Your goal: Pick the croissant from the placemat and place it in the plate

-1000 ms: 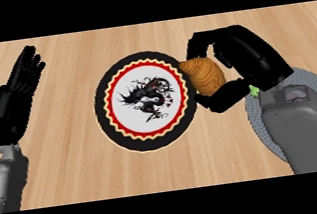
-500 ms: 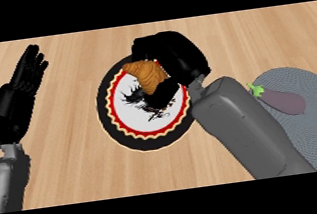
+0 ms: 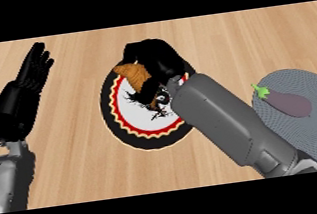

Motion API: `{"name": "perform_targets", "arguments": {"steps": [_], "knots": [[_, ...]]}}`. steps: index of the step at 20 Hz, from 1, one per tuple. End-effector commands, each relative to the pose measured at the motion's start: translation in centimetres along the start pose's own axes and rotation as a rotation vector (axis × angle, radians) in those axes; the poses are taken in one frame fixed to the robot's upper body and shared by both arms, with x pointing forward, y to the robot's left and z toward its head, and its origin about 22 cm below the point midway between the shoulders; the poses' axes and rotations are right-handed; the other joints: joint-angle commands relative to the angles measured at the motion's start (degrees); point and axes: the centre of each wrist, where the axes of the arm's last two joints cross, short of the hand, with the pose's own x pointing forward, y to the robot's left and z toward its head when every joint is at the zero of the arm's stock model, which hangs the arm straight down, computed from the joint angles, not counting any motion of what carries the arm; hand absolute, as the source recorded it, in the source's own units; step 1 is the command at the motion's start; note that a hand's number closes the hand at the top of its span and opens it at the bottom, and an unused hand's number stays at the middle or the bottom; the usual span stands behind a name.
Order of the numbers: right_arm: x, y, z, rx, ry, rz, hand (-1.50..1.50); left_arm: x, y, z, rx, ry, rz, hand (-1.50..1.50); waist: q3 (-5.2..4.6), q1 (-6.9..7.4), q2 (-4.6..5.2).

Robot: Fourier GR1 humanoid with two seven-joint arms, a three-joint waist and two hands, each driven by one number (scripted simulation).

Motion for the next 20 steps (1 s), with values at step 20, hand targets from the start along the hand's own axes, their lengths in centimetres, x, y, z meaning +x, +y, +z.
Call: {"name": "perform_targets", "arguments": {"steps": [20], "knots": [[-0.5,-1.2,-2.2,-0.186,-0.031,-0.613,-1.5,0.0,1.3,0.1,0.022,-0.006,-0.004,0.0,0.02,-1.0,-0.23]]}}
